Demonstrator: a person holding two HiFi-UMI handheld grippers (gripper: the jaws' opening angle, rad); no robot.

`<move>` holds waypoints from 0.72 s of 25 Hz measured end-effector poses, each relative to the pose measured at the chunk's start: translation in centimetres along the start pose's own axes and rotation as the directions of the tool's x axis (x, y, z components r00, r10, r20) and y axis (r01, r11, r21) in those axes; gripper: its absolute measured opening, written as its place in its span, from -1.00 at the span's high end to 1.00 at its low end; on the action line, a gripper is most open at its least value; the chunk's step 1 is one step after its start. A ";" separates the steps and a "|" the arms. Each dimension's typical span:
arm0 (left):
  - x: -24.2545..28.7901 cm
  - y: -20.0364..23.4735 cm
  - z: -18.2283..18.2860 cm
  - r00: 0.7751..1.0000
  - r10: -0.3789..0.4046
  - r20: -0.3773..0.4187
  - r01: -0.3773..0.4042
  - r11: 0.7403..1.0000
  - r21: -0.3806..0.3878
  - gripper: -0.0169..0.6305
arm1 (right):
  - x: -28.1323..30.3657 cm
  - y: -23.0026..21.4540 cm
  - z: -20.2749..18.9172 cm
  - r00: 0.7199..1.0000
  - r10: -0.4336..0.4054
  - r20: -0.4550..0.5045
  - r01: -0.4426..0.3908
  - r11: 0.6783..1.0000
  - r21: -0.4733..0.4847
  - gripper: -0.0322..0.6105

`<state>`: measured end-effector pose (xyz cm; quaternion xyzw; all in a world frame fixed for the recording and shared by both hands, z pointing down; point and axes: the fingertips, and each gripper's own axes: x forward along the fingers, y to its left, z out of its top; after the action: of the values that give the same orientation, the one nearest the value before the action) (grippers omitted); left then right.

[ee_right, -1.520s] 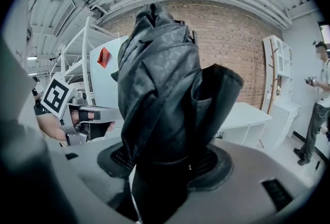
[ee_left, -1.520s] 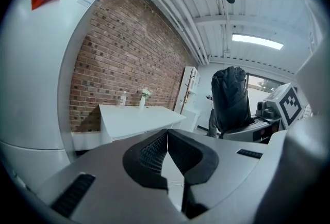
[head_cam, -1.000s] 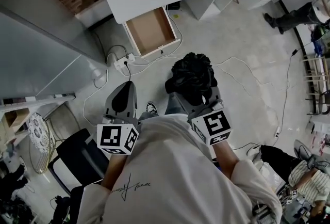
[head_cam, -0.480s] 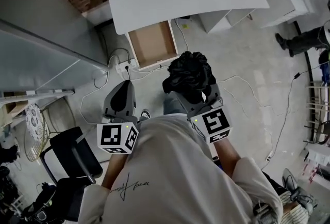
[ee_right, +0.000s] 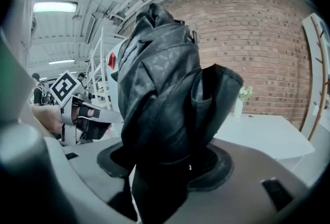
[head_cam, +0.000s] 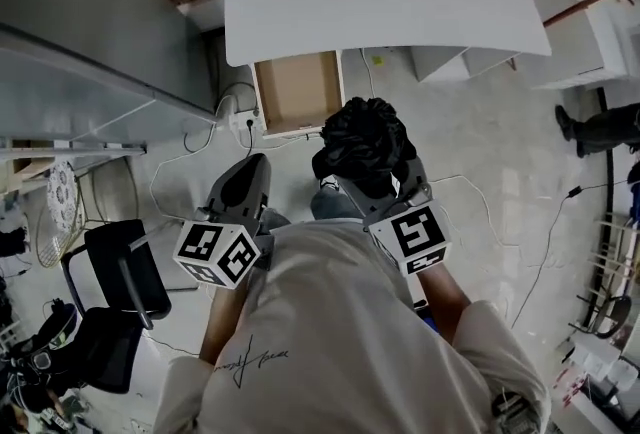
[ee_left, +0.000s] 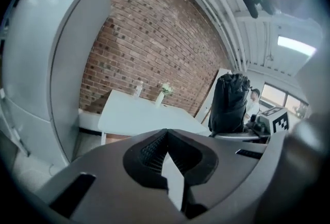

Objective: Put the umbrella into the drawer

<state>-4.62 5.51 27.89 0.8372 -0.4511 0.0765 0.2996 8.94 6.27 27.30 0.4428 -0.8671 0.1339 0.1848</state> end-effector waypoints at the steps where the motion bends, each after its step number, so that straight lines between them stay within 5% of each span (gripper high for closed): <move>1: 0.0 -0.1 -0.1 1.000 -0.018 0.009 0.018 0.999 -0.027 0.90 | 0.1 -0.1 0.0 1.000 0.012 0.001 -0.012 1.000 -0.003 0.02; 13: 1.8 -1.1 -1.5 0.999 -0.033 0.025 0.034 0.999 -0.034 0.90 | 1.3 -2.5 -1.2 0.992 0.124 -0.017 -0.125 0.992 -0.016 0.02; 18: 1.8 -1.2 -1.6 1.000 -0.001 0.016 0.000 1.000 0.018 0.90 | 2.0 -2.7 -1.9 0.987 0.154 -0.046 -0.155 0.988 -0.019 0.02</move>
<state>-2.35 5.65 29.37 0.8407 -0.4525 0.0739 0.2883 10.46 3.97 30.07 0.3692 -0.8960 0.1477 0.1979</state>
